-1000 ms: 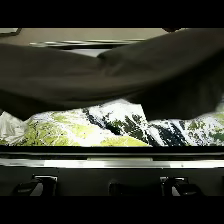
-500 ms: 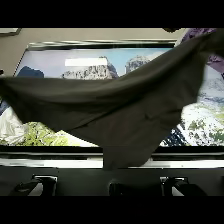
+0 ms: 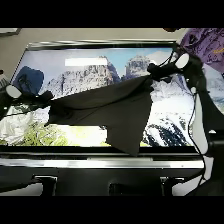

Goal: Fold the clothes and pants, and hang the long-sleeved shirts on hangers.

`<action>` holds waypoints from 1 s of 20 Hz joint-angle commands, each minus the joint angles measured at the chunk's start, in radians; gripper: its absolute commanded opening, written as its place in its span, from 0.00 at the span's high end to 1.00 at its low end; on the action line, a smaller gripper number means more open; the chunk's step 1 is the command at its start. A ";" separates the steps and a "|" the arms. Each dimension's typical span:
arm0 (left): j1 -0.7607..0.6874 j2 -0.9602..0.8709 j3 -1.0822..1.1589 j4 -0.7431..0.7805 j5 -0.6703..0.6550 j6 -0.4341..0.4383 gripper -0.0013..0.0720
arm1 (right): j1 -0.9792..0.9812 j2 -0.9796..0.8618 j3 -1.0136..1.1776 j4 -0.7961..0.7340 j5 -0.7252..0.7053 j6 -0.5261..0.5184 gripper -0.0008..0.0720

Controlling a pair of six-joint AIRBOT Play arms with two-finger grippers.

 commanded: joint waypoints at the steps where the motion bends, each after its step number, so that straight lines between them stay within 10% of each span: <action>1: 0.000 -0.143 0.008 -0.014 0.161 0.000 0.96 | 0.001 -0.119 0.001 0.139 -0.056 0.000 0.93; 4: 0.008 -0.153 0.020 -0.013 0.177 0.000 0.92 | 0.000 -0.114 0.001 0.158 -0.011 0.000 0.68; 7: 0.067 -0.140 0.101 0.011 0.027 0.035 0.38 | -0.023 -0.055 0.001 0.168 0.098 -0.064 0.36; 13: 0.297 -0.047 0.198 0.020 -0.330 0.180 0.37 | -0.184 0.108 -0.017 0.089 0.475 -0.341 0.33; 20: 0.414 0.023 0.034 -0.082 -0.323 0.227 0.37 | -0.342 0.323 -0.666 0.340 0.380 -0.577 0.33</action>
